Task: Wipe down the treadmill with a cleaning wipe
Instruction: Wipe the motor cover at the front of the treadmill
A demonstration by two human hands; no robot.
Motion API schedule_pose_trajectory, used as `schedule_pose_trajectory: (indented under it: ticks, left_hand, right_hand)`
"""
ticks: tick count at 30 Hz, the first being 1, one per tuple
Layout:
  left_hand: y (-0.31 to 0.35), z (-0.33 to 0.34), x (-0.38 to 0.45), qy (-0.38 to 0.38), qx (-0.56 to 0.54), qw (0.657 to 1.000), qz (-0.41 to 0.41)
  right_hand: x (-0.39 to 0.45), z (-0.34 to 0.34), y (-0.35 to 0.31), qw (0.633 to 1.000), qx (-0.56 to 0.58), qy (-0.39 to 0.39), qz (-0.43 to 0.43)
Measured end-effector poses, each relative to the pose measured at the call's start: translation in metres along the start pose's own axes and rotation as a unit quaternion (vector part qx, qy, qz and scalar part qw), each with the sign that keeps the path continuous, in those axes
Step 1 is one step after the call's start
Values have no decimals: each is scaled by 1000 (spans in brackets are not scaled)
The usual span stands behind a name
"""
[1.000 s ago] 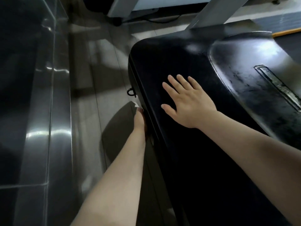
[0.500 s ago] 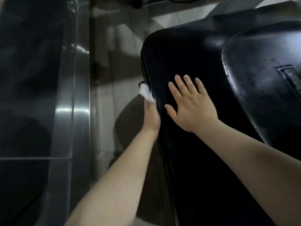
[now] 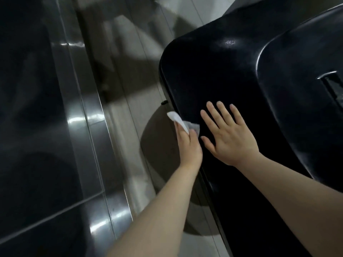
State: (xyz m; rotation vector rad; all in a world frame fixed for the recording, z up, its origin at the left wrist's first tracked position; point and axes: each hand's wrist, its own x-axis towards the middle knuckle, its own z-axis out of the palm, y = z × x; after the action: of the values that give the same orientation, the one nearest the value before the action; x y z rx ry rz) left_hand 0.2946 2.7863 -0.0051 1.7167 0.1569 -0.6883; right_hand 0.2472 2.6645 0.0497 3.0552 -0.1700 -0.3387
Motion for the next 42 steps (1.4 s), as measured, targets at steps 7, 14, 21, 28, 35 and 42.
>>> schedule_pose_trajectory:
  ticks: [7, 14, 21, 28, 35, 42]
  left_hand:
    - [52, -12, 75, 22, 35, 999, -11]
    - [63, -15, 95, 33, 41, 998, -16]
    - [117, -34, 183, 24, 13, 999, -21]
    - [184, -38, 282, -84, 171, 974, -120]
    - [249, 73, 343, -284, 315, 894, -141]
    - [245, 86, 367, -325, 400, 839, -174]
  right_hand:
    - [2, -3, 0, 1000, 12, -26, 2]
    - [7, -11, 7, 997, 67, -36, -16]
    - [173, -49, 120, 995, 65, 4, 75]
    - [192, -48, 135, 990, 77, -28, 113]
    - [196, -54, 138, 988, 91, -57, 110]
    - [195, -53, 139, 986, 109, -66, 109]
